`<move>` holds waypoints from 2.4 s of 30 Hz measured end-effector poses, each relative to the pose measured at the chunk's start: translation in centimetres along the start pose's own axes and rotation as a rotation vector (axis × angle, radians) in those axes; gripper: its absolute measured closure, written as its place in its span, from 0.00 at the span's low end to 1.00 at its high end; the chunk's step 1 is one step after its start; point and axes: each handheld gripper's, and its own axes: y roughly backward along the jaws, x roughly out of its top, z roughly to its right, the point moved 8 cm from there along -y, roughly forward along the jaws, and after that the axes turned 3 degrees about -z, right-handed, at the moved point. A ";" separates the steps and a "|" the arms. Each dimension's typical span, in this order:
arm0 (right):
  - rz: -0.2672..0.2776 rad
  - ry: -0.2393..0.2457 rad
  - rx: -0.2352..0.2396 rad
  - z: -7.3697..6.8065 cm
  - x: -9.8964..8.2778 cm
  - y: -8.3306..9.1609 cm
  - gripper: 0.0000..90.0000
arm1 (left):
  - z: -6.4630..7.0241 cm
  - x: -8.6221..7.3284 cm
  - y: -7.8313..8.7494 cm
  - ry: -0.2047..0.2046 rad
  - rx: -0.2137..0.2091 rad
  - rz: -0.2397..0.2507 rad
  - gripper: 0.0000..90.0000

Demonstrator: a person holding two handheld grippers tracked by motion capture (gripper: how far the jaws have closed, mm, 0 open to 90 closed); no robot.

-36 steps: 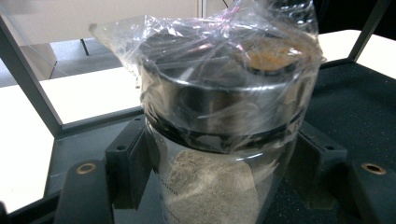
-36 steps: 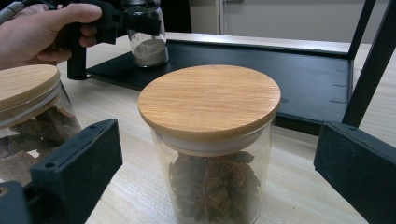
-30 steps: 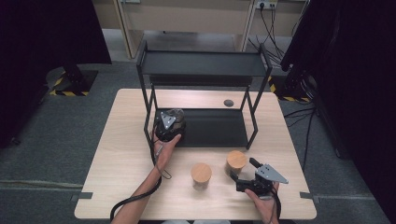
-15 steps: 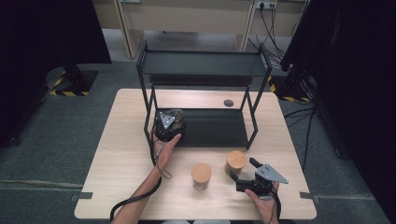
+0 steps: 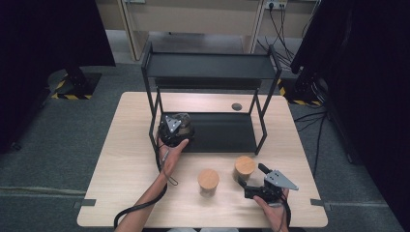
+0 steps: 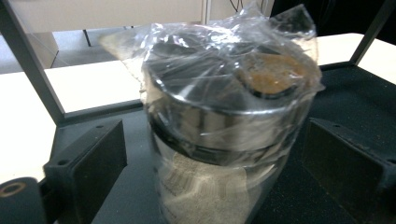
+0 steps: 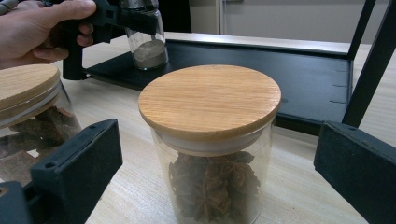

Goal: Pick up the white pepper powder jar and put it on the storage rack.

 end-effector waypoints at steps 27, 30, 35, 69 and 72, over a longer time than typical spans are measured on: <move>0.000 -0.003 0.000 0.0 0.0 0.0 0.02 | 0.5 -0.9 1.9 0.007 -0.044 -0.008 0.04; 0.000 -0.003 0.000 0.0 0.0 0.0 0.02 | 0.7 -0.9 2.1 0.009 -0.053 -0.004 0.04; 0.000 -0.003 0.000 0.0 0.0 0.0 0.02 | 0.9 -0.9 2.5 0.004 -0.061 0.000 0.04; 0.000 -0.005 -0.001 0.0 0.0 0.0 0.02 | 2.1 -2.7 5.6 -0.007 -0.134 0.051 0.04; 0.001 -0.003 -0.002 0.0 0.0 0.0 0.02 | 2.0 -3.0 5.9 -0.009 -0.138 0.055 0.04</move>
